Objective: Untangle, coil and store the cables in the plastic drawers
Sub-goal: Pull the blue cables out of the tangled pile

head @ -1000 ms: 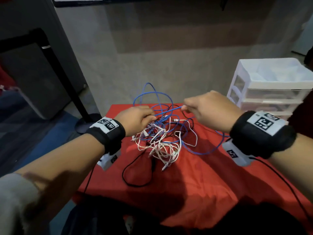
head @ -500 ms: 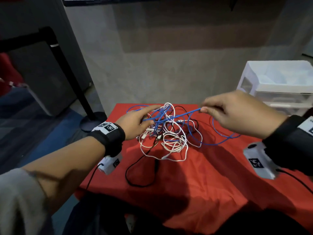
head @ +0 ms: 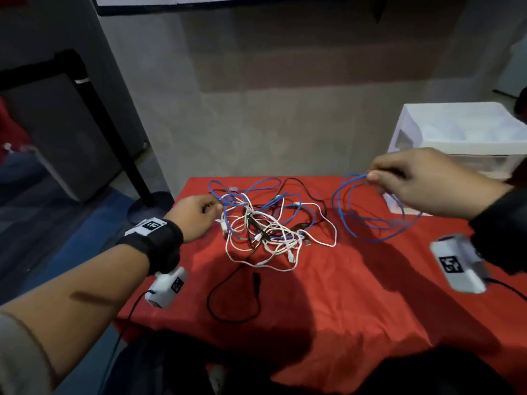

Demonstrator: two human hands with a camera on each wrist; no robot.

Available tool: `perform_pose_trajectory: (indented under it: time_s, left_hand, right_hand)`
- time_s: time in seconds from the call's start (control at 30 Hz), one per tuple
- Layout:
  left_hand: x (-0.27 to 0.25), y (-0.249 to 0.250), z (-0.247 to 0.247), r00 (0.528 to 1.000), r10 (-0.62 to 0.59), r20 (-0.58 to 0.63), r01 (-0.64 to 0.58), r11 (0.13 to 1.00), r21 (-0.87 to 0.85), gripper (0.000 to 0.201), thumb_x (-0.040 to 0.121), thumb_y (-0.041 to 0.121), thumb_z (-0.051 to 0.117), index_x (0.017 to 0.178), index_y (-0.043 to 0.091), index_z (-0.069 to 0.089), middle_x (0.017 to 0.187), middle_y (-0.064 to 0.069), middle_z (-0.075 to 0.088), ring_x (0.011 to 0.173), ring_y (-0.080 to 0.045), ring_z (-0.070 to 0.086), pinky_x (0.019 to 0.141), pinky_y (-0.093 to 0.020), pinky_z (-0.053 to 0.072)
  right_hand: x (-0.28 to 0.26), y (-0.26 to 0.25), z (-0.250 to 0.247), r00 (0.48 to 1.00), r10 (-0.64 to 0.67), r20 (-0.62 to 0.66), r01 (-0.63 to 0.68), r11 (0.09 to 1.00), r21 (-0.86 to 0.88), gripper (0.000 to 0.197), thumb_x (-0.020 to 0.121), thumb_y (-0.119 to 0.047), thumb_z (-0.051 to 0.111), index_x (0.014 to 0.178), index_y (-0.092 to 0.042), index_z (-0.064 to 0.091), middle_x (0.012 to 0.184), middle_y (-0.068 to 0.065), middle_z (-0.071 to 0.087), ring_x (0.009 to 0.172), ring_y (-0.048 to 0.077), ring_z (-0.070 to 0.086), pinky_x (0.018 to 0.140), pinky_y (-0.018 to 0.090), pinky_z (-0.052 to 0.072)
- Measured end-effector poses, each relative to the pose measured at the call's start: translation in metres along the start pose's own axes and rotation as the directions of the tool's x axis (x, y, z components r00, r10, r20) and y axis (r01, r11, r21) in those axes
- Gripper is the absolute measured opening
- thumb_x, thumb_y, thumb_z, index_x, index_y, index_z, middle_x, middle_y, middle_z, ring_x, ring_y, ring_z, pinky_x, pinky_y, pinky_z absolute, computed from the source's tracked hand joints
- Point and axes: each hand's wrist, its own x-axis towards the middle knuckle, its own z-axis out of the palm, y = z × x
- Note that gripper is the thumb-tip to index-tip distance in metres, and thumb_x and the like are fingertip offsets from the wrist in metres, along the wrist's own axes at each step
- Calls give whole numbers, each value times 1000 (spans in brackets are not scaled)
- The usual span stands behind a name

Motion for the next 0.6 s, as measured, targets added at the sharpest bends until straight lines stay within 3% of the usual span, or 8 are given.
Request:
perform_pose_trajectory:
  time_s: [0.1, 0.23, 0.3, 0.37, 0.4, 0.47, 0.53, 0.6]
  left_hand:
    - [-1, 12, -2, 1000, 22, 15, -23, 995, 101, 26, 95, 41, 55, 97, 19, 70, 96, -7, 73, 94, -30, 69, 76, -32, 49]
    - [-7, 35, -24, 991, -43, 126, -9, 923, 385, 33, 92, 41, 53, 106, 20, 73, 116, -11, 72, 108, -31, 67, 81, -30, 49]
    - [-9, 49, -38, 995, -89, 52, 49, 857, 513, 39, 88, 48, 48, 95, 17, 71, 111, -13, 73, 103, -33, 69, 76, -31, 48]
    - [-12, 65, -45, 995, -64, -74, 94, 840, 534, 44, 84, 54, 45, 86, 17, 67, 104, -13, 73, 97, -34, 70, 72, -33, 48]
    - [-12, 74, -44, 993, -26, -115, 82, 853, 515, 41, 84, 55, 45, 83, 18, 64, 102, -12, 72, 95, -34, 70, 72, -34, 49]
    - [-9, 96, -31, 985, 93, -148, -28, 920, 391, 36, 84, 55, 46, 84, 22, 60, 101, -7, 70, 94, -33, 69, 76, -35, 54]
    - [-6, 123, -10, 971, 204, -121, -182, 968, 176, 44, 83, 62, 49, 108, 29, 63, 112, -2, 69, 104, -27, 67, 87, -35, 54]
    - [-1, 151, 19, 961, 275, -32, -276, 959, -65, 77, 81, 69, 58, 144, 27, 47, 138, -3, 60, 125, -21, 59, 104, -34, 48]
  right_hand:
    - [7, -2, 7, 999, 18, -51, -17, 999, 27, 21, 101, -26, 56, 82, -22, 64, 73, -10, 69, 75, 10, 66, 72, 34, 50]
    - [8, 9, 2, 996, 66, -65, -60, 994, 96, 22, 102, -20, 55, 83, -26, 65, 70, -10, 70, 68, -2, 64, 72, 28, 51]
    - [6, 23, 0, 990, 125, -71, -115, 983, 141, 23, 103, -19, 54, 85, -24, 67, 71, -6, 72, 67, 7, 66, 71, 34, 54]
    - [4, 38, 2, 976, 210, -53, -191, 948, 253, 24, 104, -16, 51, 89, -19, 69, 76, 2, 74, 65, 12, 65, 68, 30, 54]
    - [2, 45, 5, 966, 258, -29, -235, 916, 324, 24, 105, -15, 49, 91, -15, 69, 78, 7, 74, 65, 14, 64, 67, 27, 52]
    - [-1, 54, 13, 936, 352, 22, -323, 828, 459, 26, 108, -16, 45, 93, -9, 66, 76, 9, 69, 68, 17, 61, 68, 32, 51]
    - [-5, 58, 18, 907, 417, 57, -367, 718, 591, 29, 109, -17, 43, 90, -10, 64, 72, 7, 63, 65, 17, 58, 67, 34, 51]
    - [-8, 57, 16, 910, 409, 68, -342, 647, 681, 28, 109, -17, 43, 89, -14, 63, 72, 6, 61, 64, 15, 56, 67, 34, 51]
